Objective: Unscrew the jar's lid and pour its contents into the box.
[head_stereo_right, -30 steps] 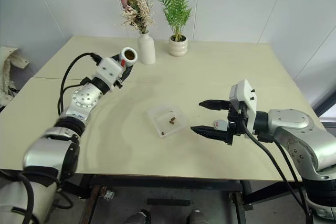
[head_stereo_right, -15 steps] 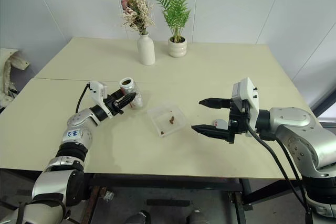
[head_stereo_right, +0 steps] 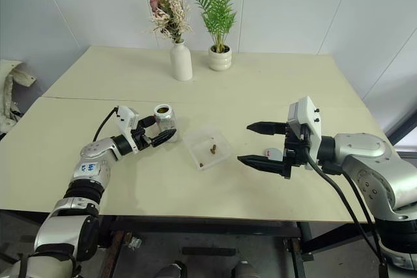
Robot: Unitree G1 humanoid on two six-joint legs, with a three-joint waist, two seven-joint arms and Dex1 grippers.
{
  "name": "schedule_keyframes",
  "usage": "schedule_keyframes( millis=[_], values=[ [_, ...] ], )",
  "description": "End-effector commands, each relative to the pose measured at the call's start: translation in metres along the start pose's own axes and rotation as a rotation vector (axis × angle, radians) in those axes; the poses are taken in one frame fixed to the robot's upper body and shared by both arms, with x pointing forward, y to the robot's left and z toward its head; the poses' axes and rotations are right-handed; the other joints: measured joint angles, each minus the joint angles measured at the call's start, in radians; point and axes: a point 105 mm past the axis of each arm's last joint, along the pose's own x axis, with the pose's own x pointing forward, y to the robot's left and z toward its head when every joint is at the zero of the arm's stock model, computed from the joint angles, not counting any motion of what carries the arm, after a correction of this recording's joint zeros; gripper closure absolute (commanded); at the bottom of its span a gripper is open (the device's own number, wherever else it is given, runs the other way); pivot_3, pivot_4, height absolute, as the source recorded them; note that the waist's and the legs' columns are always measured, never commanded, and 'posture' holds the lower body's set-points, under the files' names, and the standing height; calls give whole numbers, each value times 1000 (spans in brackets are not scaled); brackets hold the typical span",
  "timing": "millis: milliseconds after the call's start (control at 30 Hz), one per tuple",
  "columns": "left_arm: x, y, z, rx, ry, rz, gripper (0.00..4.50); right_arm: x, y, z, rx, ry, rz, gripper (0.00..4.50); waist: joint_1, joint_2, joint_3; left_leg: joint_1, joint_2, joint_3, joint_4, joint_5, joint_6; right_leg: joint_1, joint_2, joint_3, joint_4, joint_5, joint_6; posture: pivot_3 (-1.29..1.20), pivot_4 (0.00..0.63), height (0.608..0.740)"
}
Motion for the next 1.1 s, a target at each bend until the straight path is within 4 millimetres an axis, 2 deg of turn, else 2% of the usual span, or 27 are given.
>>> schedule_keyframes(
  millis=[33, 233, 333, 533, 733, 800, 967, 1100],
  values=[
    [1, 4, 18, 52, -33, -1, 17, -2, 2, 9, -54, -18, 1, 0, 0, 0, 0, 0, 0, 0, 0, 0, 0, 0, 0, 0, 0, 0, 0, 0, 150, 740],
    [-11, 3, 17, 49, 18, -81, 17, -3, 2, 8, -53, -15, -1, 0, -4, 0, 0, 0, 0, 0, -1, 0, 0, 0, 0, 0, 0, 0, 0, 0, 150, 740],
    [-28, 0, 20, 65, 64, -190, 17, -3, 2, 6, -48, -12, 2, 0, -3, 0, 0, 0, 0, 0, -2, 0, 0, 0, 0, 0, -1, 0, 0, 0, 150, 740],
    [-60, 6, 23, 101, 165, -276, 17, -8, 2, 3, -42, 12, 2, 0, -2, 0, 0, 0, 0, 0, -3, 0, 0, 0, 0, 0, -3, 0, -1, 0, 150, 740],
    [-83, 9, 30, 129, 177, -324, 17, -18, -3, 2, -47, 42, -22, 0, -2, 0, 0, 0, 1, 0, -6, 0, 0, -1, 0, -1, -3, -1, -2, 0, 150, 740],
    [-96, 11, 31, 173, 198, -359, 17, -21, -4, 2, -56, 59, -30, 0, -1, 0, 0, 0, 1, 0, -6, 0, 0, -1, -1, -1, -4, -1, -2, 0, 150, 740],
    [-106, 18, 62, 227, 6, -372, 17, -28, -4, 6, -71, 70, -58, 0, -1, 0, 0, 0, 2, 1, -8, 0, 0, -2, -1, -1, -5, -2, -3, 0, 150, 740],
    [-111, 24, 72, 257, -42, -350, 17, -34, -1, 3, -63, 74, -59, 0, -1, 0, 0, 0, 2, 1, -8, 0, 0, -2, -1, -1, -5, -2, -4, 0, 150, 740]
  ],
)
